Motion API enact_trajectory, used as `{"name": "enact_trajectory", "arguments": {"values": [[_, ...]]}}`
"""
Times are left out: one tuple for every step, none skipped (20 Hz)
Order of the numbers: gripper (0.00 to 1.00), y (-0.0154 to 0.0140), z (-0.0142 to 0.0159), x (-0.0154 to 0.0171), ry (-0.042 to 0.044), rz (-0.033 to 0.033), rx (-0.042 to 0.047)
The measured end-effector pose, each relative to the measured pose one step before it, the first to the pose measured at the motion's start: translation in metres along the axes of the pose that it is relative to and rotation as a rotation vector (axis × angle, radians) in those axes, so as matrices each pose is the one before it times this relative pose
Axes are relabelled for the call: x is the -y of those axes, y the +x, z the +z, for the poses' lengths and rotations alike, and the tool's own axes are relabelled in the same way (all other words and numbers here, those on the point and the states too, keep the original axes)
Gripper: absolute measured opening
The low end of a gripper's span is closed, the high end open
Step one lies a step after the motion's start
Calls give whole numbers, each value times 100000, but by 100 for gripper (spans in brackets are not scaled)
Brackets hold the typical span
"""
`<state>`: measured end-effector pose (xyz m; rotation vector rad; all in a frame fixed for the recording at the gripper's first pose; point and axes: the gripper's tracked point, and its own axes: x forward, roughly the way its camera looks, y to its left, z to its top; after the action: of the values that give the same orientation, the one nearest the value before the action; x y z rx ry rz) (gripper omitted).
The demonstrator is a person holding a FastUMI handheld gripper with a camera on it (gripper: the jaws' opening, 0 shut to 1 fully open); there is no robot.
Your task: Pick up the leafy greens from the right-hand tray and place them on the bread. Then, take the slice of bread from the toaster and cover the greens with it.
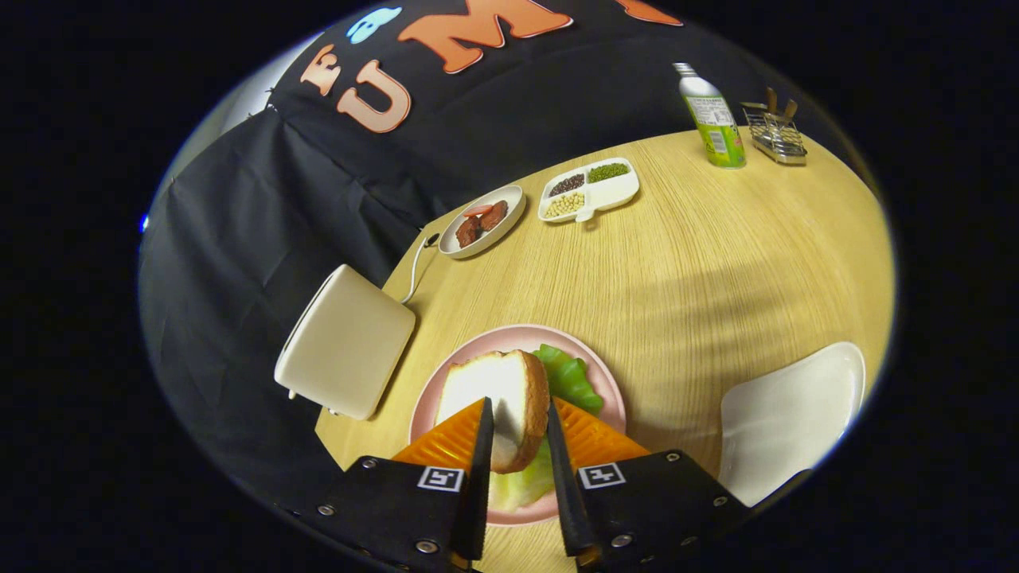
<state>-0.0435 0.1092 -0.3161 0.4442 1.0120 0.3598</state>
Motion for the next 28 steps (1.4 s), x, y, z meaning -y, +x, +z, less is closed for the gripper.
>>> {"name": "enact_trajectory", "arguments": {"values": [[43, -153, 644, 160, -2236, -1572, 2929], [45, -306, 726, -112, -1661, -412, 3384], [47, -307, 858, -148, -1240, -124, 3509], [48, -348, 820, -166, -1650, -513, 3827], [50, -518, 1078, 2, -2452, -1448, 4228], [51, -517, 1088, 117, -2816, -1689, 4262], [54, -596, 1126, 55, -2393, -1429, 4141], [56, -461, 1089, -202, -1777, -652, 4124], [60, -398, 1109, -261, -1258, -243, 3998], [62, -502, 1202, -259, -987, 19, 4085], [67, -279, 1185, -161, -836, -476, 4176], [68, -259, 1072, 14, -730, -1136, 4163], [72, -429, 1333, -48, -965, -1462, 4311], [74, -393, 1260, 10, -1370, -1181, 4359], [76, -247, 1218, -64, -1447, -864, 4516], [77, -322, 1191, -167, -1579, -768, 4051], [79, -89, 928, -132, -1841, -606, 3639], [81, -233, 987, -151, -1921, -916, 3138], [83, -229, 900, -160, -2022, -581, 3037], [84, -122, 854, -254, -2075, -638, 2903], [86, -177, 809, -286, -1742, -645, 2701], [88, -124, 771, -303, -1534, -403, 2563], [90, -156, 539, -37, -1011, -1180, 1765], [91, -173, 437, -137, -809, -524, 1699], [93, -167, 605, -272, -317, -288, 1918], [93, -93, 507, -546, -883, 608, 2363], [93, -56, 484, -338, -1324, -252, 2248], [93, -260, 429, -88, -1474, -642, 2313]]}}
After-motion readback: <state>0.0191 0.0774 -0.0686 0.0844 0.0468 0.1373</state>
